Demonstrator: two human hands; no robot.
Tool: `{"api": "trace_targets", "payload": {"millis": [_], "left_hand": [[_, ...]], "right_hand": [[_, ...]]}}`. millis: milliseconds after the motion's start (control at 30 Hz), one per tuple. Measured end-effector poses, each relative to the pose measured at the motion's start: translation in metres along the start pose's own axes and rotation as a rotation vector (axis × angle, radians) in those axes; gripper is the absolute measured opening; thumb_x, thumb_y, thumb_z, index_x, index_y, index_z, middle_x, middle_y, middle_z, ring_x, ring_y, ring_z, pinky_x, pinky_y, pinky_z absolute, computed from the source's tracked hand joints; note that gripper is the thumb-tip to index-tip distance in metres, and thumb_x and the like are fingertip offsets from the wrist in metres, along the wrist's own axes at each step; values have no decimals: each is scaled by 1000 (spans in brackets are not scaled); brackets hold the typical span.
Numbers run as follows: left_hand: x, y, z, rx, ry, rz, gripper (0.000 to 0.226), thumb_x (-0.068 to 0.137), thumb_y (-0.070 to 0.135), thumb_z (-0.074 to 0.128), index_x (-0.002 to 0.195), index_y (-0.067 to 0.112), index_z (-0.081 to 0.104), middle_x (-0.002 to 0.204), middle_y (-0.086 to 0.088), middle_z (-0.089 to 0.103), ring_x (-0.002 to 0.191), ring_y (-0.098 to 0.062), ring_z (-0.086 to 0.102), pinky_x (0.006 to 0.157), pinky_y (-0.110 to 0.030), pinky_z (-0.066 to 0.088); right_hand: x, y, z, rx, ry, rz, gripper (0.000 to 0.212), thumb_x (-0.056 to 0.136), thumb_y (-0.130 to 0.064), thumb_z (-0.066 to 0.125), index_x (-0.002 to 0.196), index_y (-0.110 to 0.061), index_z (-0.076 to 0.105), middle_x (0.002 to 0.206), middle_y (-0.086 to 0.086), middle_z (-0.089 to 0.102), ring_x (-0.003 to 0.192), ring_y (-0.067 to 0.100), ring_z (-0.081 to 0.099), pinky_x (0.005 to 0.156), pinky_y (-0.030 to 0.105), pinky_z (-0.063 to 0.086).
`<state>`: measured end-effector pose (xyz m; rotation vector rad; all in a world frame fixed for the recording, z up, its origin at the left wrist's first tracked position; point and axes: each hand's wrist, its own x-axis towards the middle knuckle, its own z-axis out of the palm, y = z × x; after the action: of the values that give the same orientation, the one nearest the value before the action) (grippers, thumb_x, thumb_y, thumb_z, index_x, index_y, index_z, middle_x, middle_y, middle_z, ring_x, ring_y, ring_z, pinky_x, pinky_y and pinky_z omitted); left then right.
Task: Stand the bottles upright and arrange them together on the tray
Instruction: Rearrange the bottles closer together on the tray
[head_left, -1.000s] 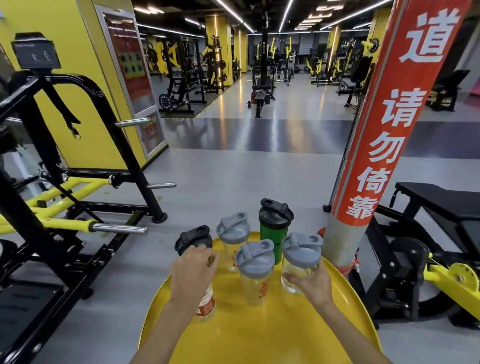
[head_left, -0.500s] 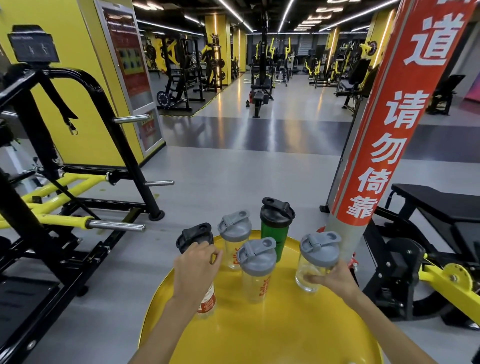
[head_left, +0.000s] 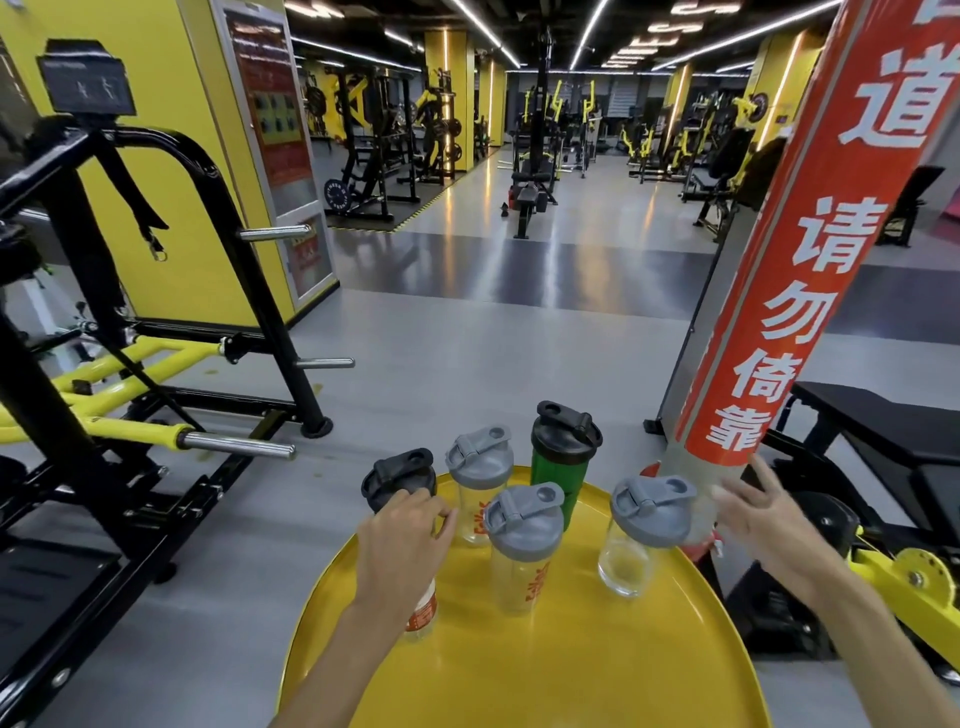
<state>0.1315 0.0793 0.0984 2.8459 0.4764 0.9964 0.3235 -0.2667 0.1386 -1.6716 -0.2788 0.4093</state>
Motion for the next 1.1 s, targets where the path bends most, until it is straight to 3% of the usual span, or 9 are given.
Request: {"api": "trace_targets", "payload": {"millis": [67,133,300,367,533,633,700,900,1100], "left_hand": [[0,1,0,-15,7,-8,26,75,31,84,60,25,64,54,11,51,54,-7,46,36,-22,33],[2,0,1,-26,9,-12,26,76,31,85,60,24,64,55,10,51,54,-7,47,36,-22,36],[1,-2,3,-31,14,-9,26,76,31,85,62,24,64,57,10,52,54,-8,47,35,-23,38],[1,-1,3,-24,19,-1,26,76,31,85,61,24,64,56,10,52,54,-8,47,35,-23,36],[1,-1,1,-5,30,15,28,76,30,84,60,24,62,55,10,52,53,-8,48,35,-24,32],[0,-3,3,-19,23,13,27,77,31,84,62,24,62,57,10,53,55,-9,48,34,-28,39],[-1,-2,2,-15,16,11,28,75,31,85,61,24,61,58,10,53,55,-9,49,33,-27,39],[0,-1,2,-12,12,1,26,75,32,85,63,24,63,59,11,53,57,-8,49,34,-25,38],[1,-3,3,-30,26,3,25,76,31,85,64,24,64,59,11,54,57,-9,50,34,-26,38]], "right_hand": [[4,-30,-7,8,83,-78,124,38,-68,90,144,-49,30,143,-2,49,130,20,48,111,51,35],[17,-50,-5,-73,116,-147,113,53,-68,85,149,-42,31,148,-2,47,133,18,46,112,50,34],[65,-76,42,-427,-52,-260,77,73,-58,77,139,-28,51,137,-2,57,126,16,53,104,37,41],[85,-79,70,-546,-157,-262,78,71,-53,73,140,-23,50,136,2,56,127,19,53,100,32,42],[125,-71,122,-858,-370,-154,98,71,-54,81,149,-21,34,148,7,41,135,26,42,107,40,42],[139,-63,139,-1083,-410,-180,108,68,-56,83,152,-18,26,154,10,34,138,30,38,109,42,38],[143,-61,144,-1156,-403,-193,105,72,-51,83,152,-16,25,153,12,35,135,32,41,105,40,40],[151,-70,147,-1251,-435,-166,89,65,-38,91,135,-11,43,133,11,51,116,30,53,93,40,50],[154,-86,133,-1352,-626,-198,83,56,-36,94,126,-29,50,130,-1,52,114,28,53,91,44,52]]}}
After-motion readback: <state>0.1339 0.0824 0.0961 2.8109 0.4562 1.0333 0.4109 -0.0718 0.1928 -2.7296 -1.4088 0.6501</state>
